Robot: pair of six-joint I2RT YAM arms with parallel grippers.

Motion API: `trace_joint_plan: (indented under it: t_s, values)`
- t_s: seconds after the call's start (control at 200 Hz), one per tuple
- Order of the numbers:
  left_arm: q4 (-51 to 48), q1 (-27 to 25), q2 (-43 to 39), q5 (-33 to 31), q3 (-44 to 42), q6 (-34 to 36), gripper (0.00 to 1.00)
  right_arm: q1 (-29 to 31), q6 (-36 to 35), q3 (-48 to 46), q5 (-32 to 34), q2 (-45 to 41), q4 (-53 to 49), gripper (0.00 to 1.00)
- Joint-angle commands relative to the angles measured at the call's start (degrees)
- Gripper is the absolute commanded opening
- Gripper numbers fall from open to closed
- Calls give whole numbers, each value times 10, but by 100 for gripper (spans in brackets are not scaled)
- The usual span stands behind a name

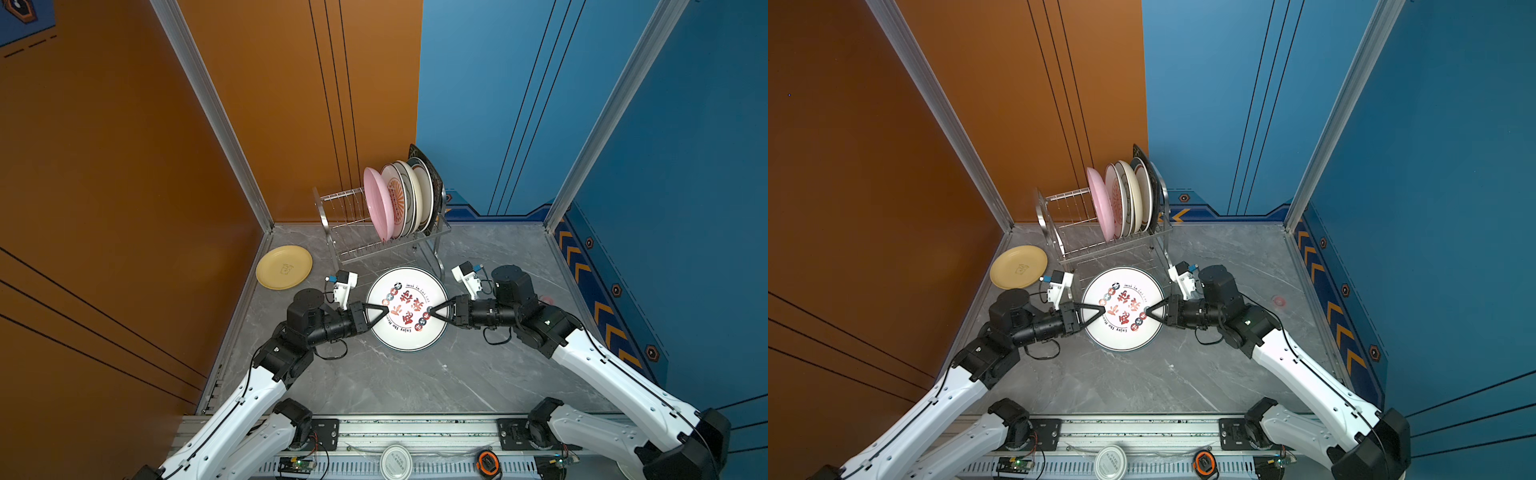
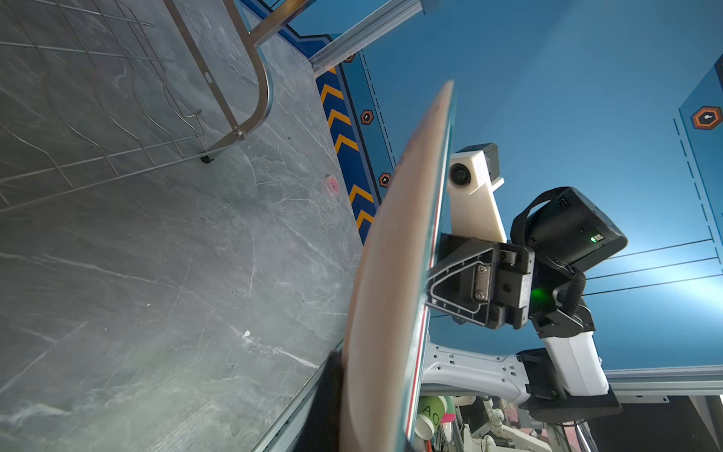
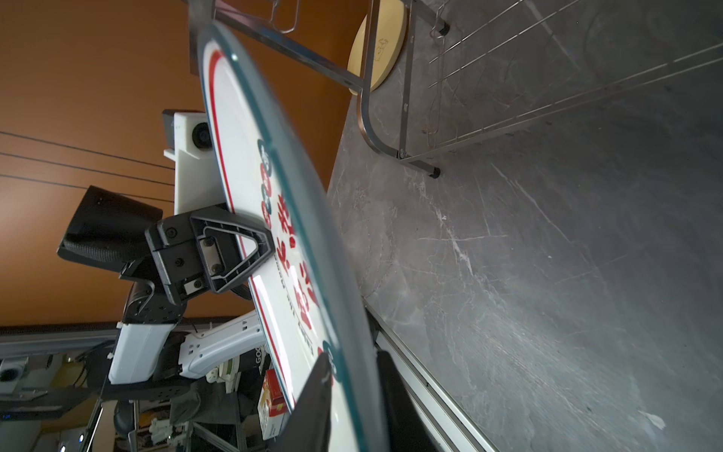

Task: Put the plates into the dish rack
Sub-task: 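Grip the white plate's rim with the left gripper while the right gripper holds it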

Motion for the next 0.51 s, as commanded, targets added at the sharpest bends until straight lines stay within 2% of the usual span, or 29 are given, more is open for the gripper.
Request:
trace_joint_plan:
  t_s: [0.0,0.1,0.235,0.28,0.39,0.455,0.48,0.501]
  values:
    - [47,3,-4,42,-8,-15,0,5,-5,13,-51,10,76,34]
    - [39,6,-10,47,-7,-16,0,5,-2,18,-55,21,95,37]
    - [12,14,-23,46,-8,-9,0,4,6,23,-61,33,115,35]
    - [3,18,-28,45,-8,-7,0,4,6,25,-61,35,117,29]
    - [-24,28,-37,44,-6,2,0,4,8,33,-60,42,118,7]
    - [-44,36,-42,41,-2,9,0,6,8,41,-57,45,111,0]
    - [-52,41,-45,39,0,12,6,7,7,44,-54,46,108,0]
    - [-60,45,-46,37,2,15,16,6,6,46,-52,46,107,0]
